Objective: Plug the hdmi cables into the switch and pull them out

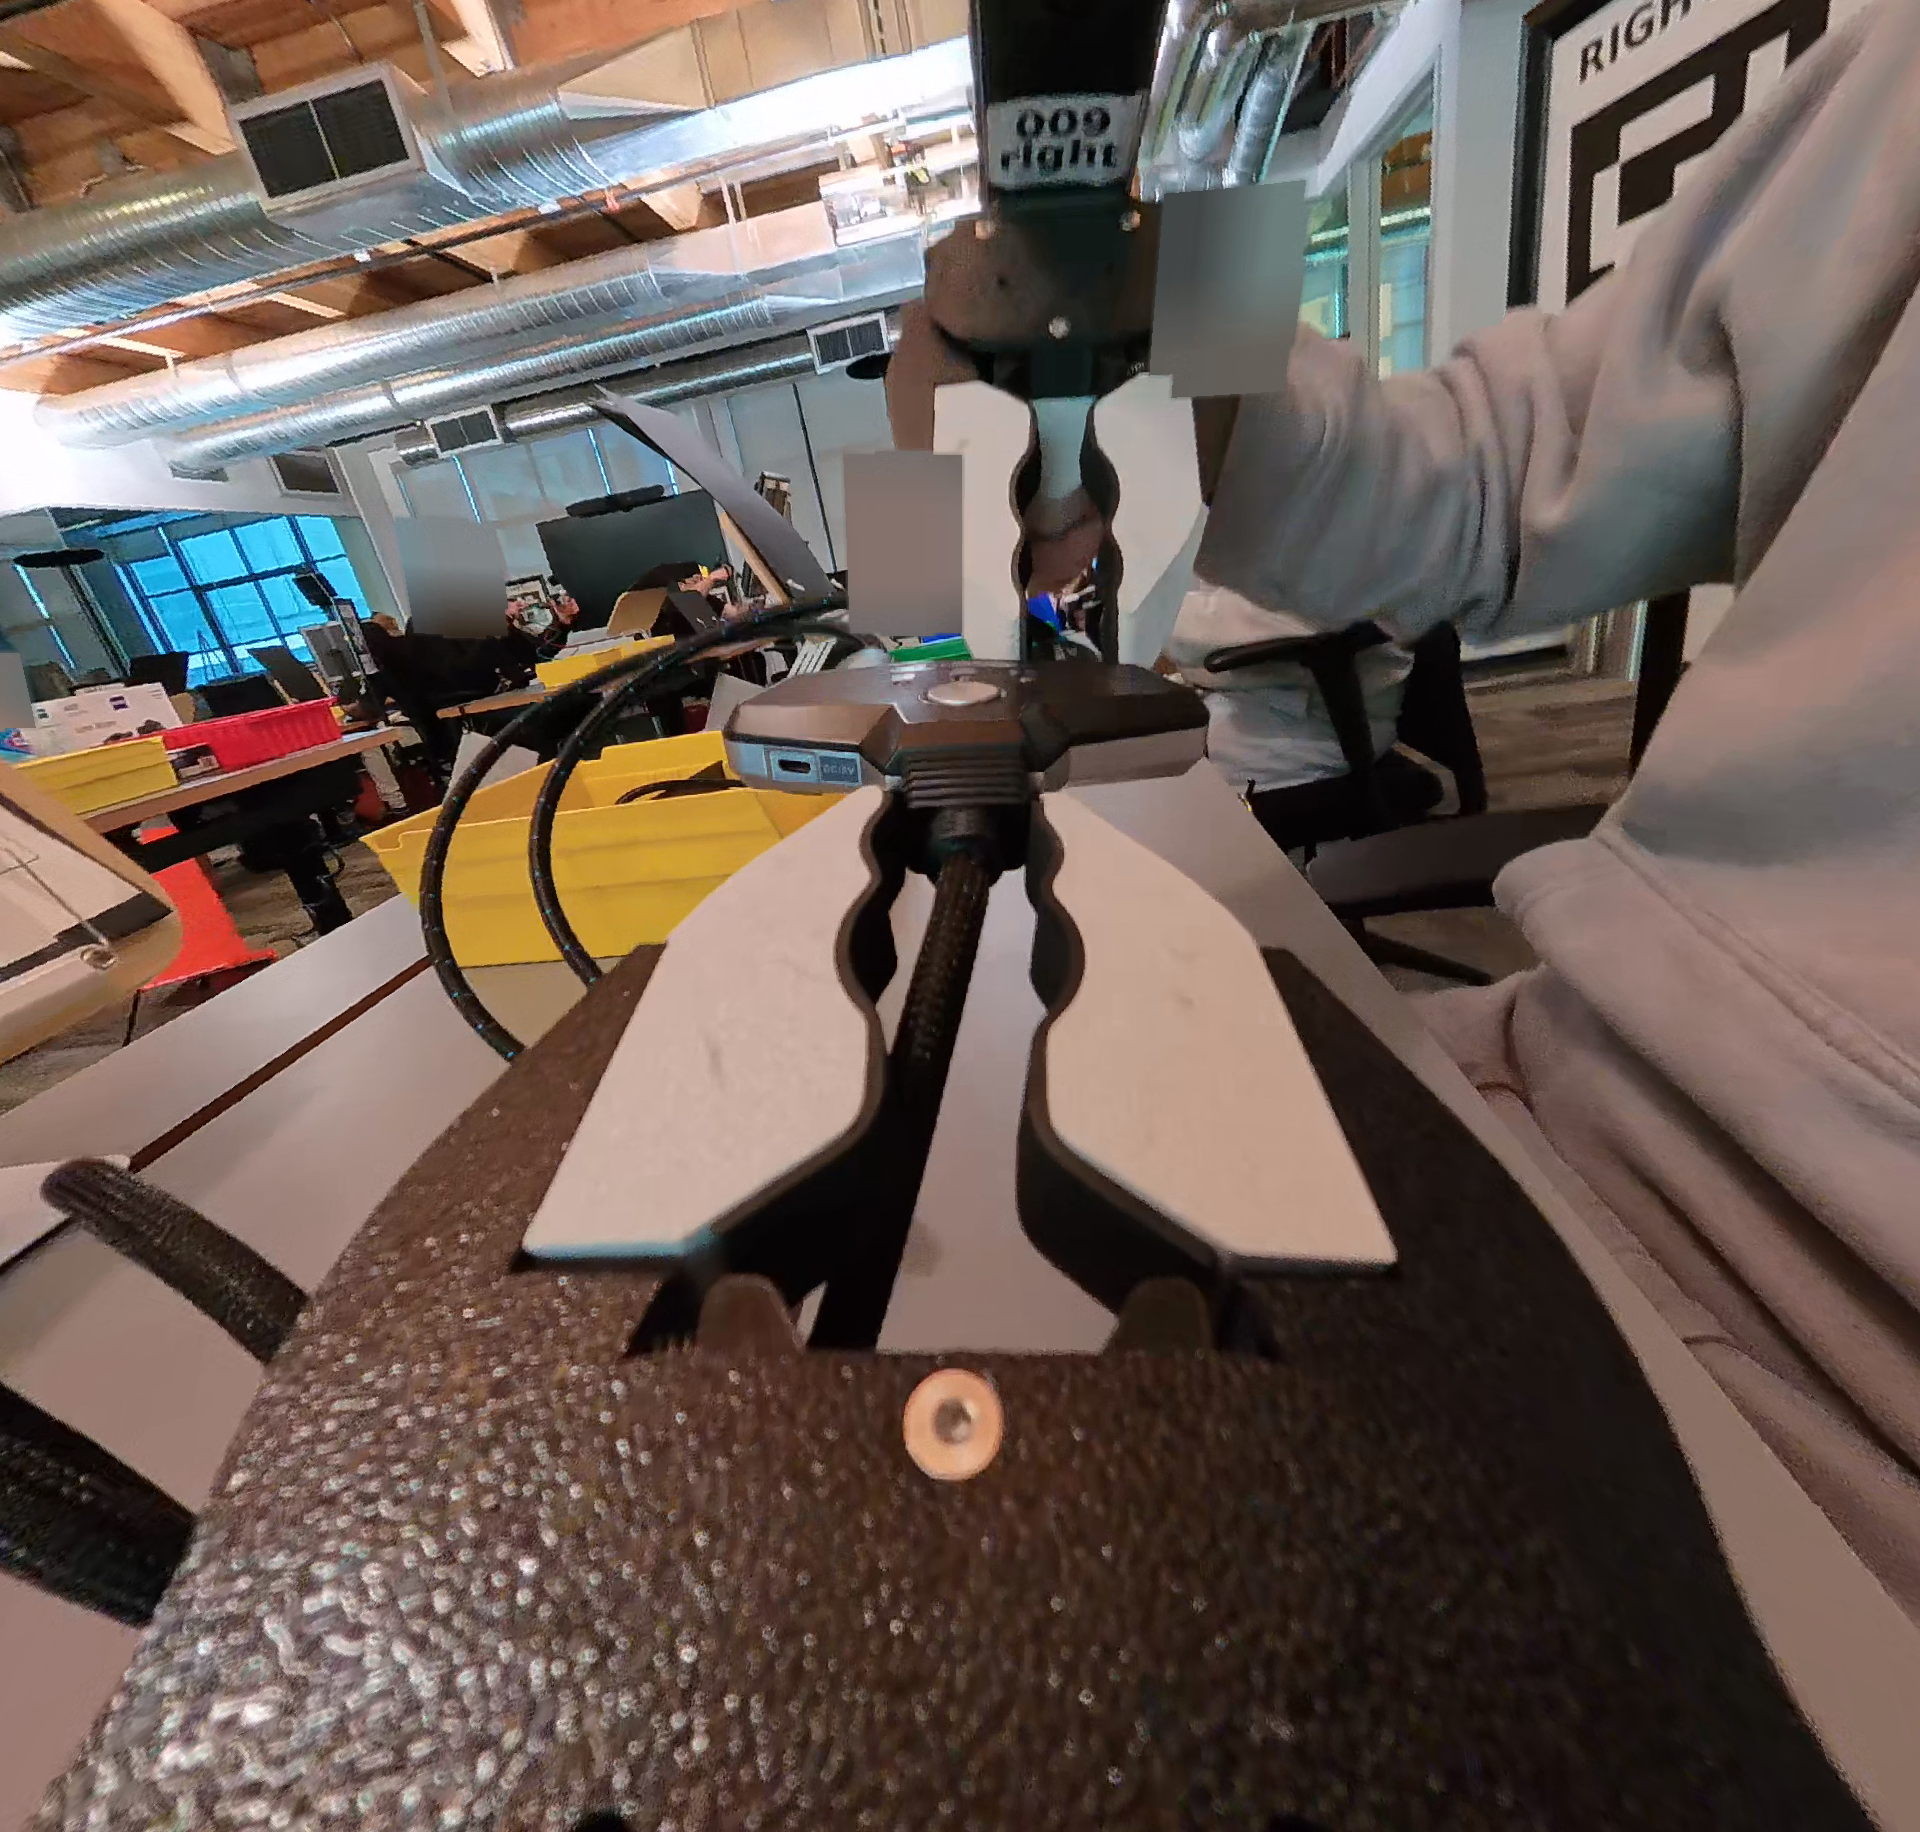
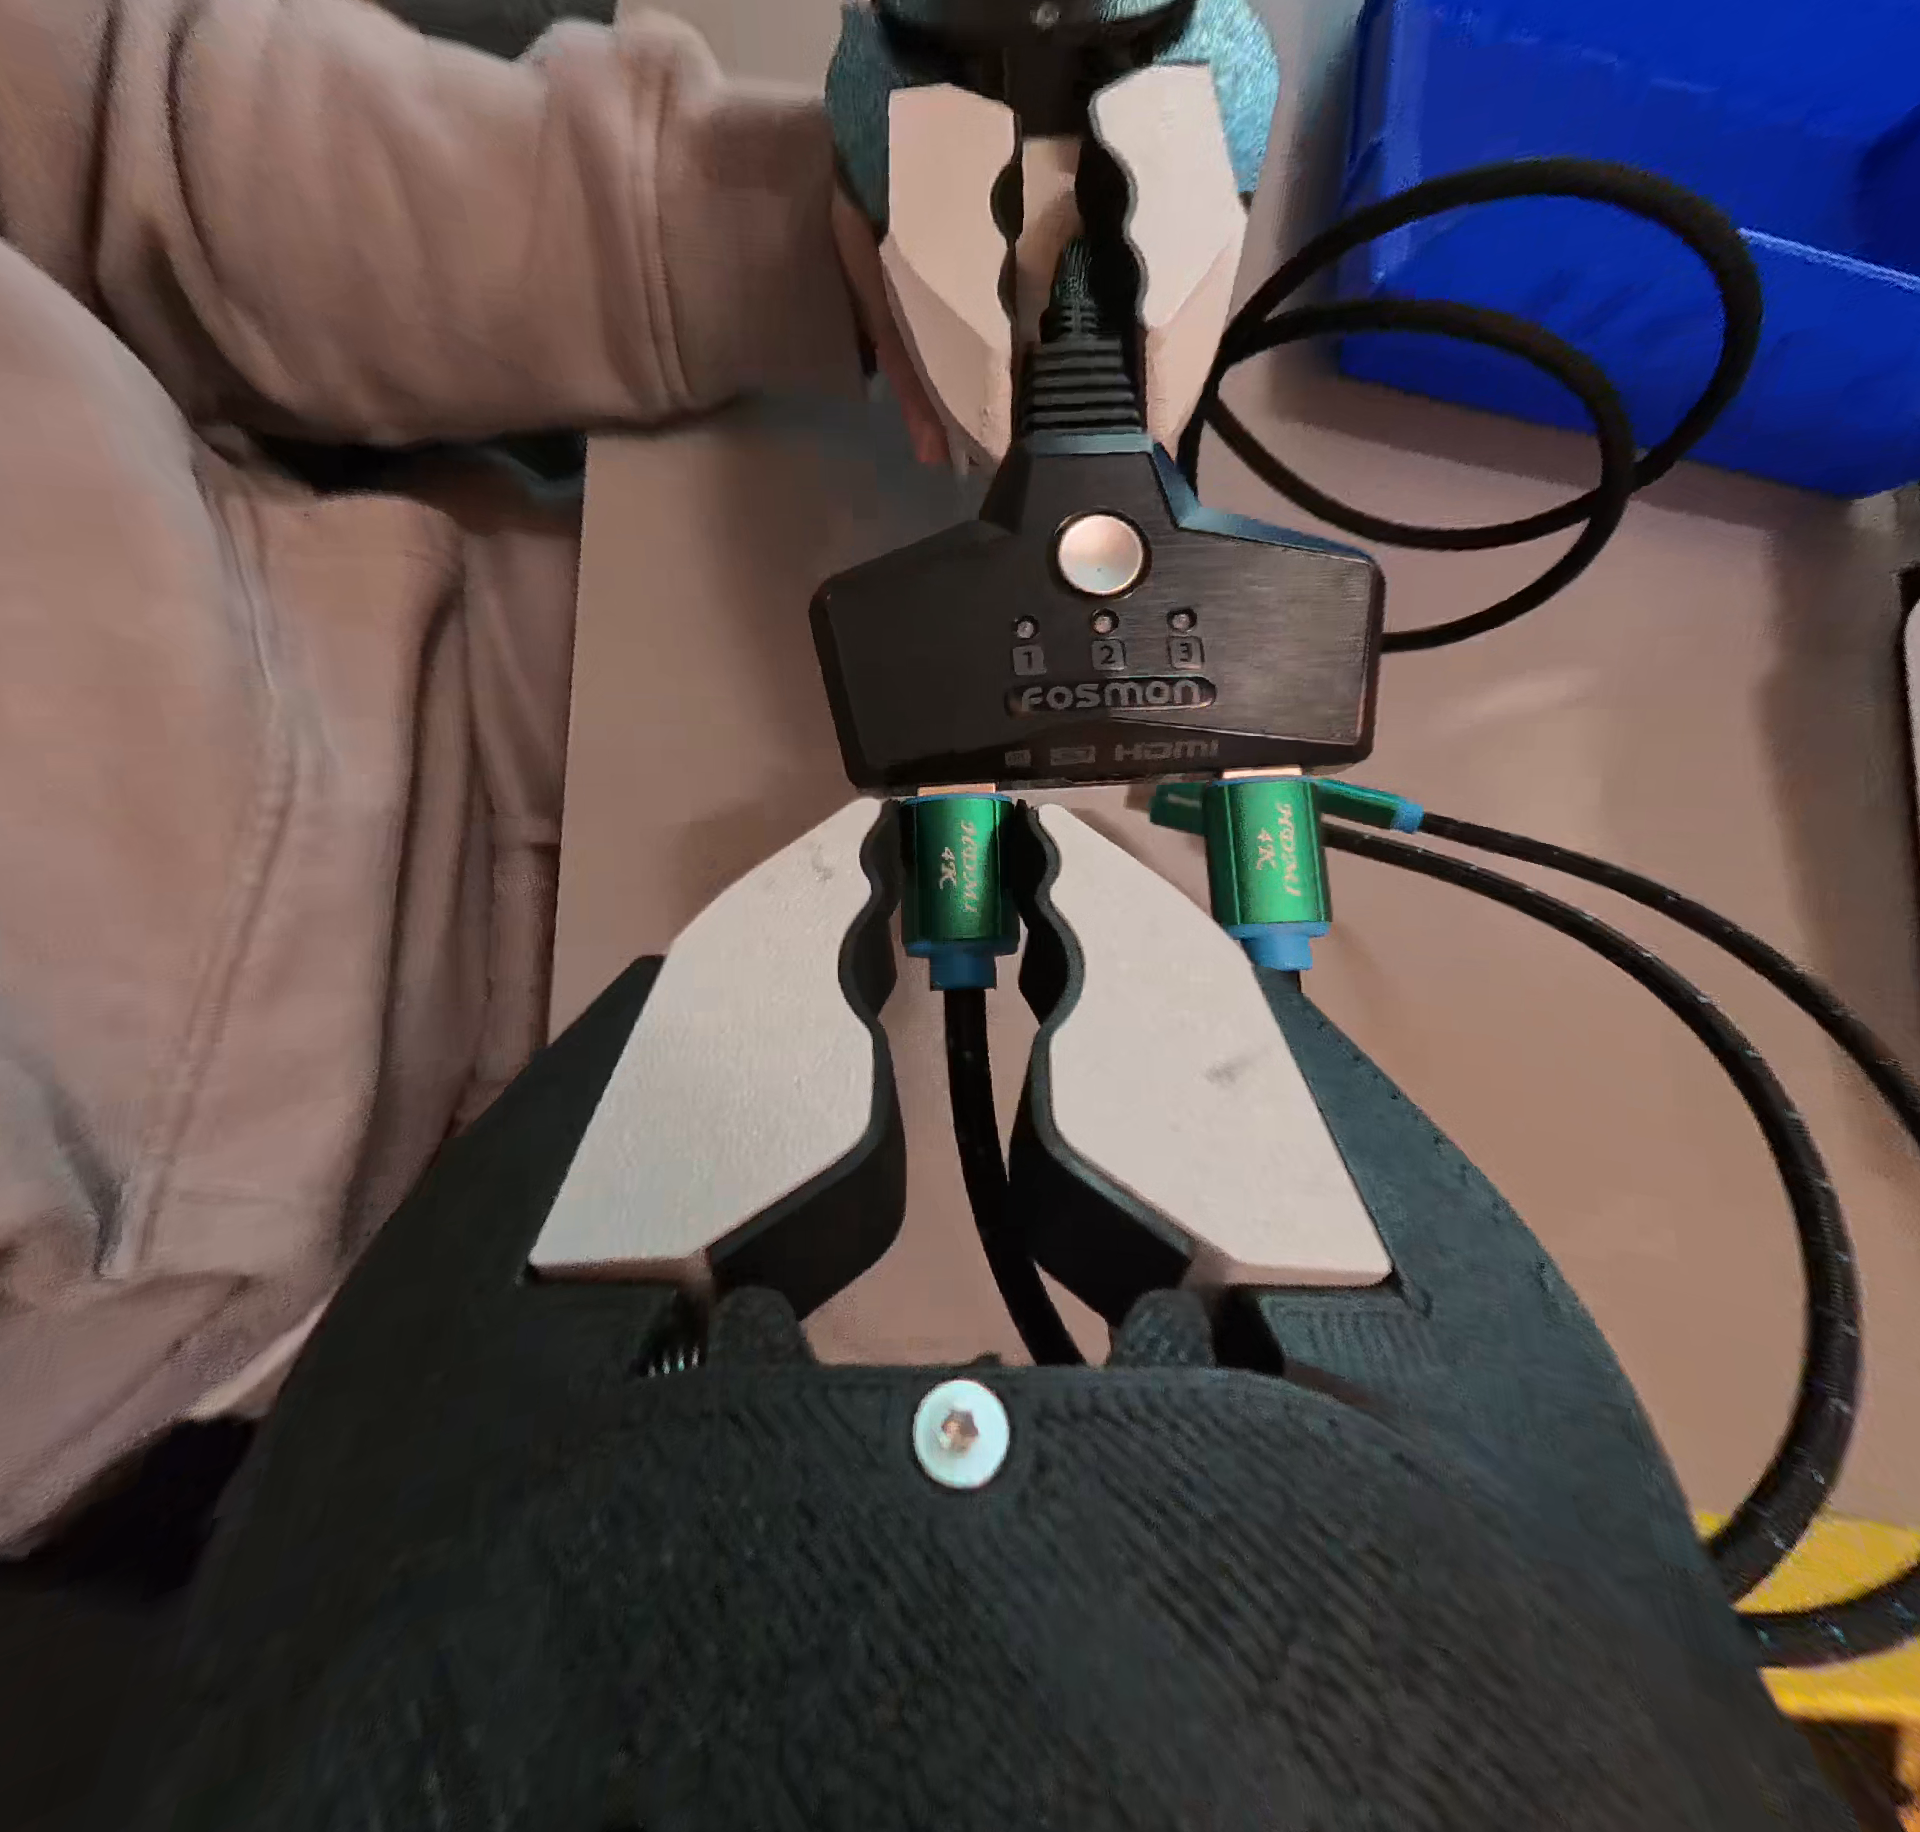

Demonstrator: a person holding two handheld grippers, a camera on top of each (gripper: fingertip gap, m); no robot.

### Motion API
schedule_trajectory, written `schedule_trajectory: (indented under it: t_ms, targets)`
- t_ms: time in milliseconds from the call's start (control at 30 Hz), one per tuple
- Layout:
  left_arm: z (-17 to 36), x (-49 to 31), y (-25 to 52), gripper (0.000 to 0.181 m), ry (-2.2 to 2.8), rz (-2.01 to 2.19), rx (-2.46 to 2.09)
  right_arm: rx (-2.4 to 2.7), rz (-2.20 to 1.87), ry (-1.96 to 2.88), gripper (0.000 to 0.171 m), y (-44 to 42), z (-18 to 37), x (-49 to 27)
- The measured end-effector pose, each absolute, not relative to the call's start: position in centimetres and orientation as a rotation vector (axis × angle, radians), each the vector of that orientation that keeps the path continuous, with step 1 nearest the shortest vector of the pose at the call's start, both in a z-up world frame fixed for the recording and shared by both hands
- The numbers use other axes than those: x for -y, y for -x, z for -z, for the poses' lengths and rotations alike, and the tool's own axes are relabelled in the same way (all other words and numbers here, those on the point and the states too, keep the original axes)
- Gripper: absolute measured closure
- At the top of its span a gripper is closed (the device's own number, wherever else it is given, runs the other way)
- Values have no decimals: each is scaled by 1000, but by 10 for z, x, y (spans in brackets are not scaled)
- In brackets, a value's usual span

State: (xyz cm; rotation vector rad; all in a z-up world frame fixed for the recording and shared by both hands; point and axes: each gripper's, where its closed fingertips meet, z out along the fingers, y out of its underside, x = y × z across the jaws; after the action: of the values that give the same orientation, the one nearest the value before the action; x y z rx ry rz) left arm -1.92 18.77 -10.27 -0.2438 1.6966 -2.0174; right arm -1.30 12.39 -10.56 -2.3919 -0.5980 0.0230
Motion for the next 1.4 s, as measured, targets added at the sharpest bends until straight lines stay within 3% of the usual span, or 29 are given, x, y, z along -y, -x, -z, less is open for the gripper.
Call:
schedule_trajectory:
  t_ms: [400,1400]
  targets:
    - [100,-162,26,158,173,1881,-1842,666,-69,2543,150,15,100,-93]
    - [107,-166,11,159,300,2050,-1759,533,-166,2390,150,6,110,-102]
